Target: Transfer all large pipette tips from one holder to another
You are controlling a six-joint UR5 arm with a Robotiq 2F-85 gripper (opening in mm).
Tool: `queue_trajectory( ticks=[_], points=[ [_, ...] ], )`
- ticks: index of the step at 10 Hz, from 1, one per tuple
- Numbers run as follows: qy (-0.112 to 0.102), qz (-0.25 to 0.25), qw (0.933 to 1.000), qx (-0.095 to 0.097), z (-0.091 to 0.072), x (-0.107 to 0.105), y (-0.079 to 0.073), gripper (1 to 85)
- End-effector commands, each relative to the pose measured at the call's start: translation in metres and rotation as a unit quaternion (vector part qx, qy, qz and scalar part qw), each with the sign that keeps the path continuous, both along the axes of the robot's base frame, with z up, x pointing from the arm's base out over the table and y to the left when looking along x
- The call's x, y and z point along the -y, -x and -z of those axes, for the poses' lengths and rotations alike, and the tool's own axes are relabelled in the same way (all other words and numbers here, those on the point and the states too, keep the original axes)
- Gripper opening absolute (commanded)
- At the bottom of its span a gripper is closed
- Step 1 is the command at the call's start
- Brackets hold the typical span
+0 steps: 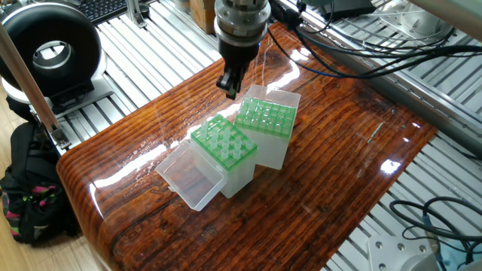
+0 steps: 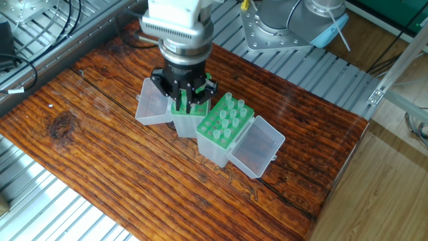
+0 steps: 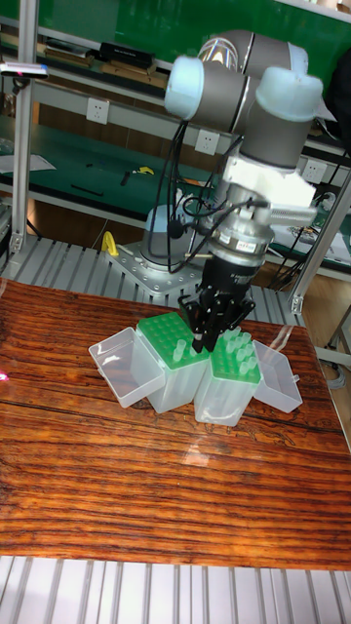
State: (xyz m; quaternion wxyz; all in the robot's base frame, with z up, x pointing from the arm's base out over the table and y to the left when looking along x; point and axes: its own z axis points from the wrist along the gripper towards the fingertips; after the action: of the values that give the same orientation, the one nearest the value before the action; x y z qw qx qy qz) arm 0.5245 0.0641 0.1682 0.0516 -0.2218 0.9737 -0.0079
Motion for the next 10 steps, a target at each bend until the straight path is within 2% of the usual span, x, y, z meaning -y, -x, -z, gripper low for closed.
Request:
queue_trajectory(
  ticks=[1,6,10],
  points=[
    [-0.015,-0.015,0.9997,-0.014,0.012,-0.002,0.007,25.7],
    [-0.019,-0.032,0.9989,-0.03,0.015,-0.002,0.019,28.3],
    [-0.017,-0.034,0.9989,-0.029,0.018,-0.001,0.03,29.3]
  ],
)
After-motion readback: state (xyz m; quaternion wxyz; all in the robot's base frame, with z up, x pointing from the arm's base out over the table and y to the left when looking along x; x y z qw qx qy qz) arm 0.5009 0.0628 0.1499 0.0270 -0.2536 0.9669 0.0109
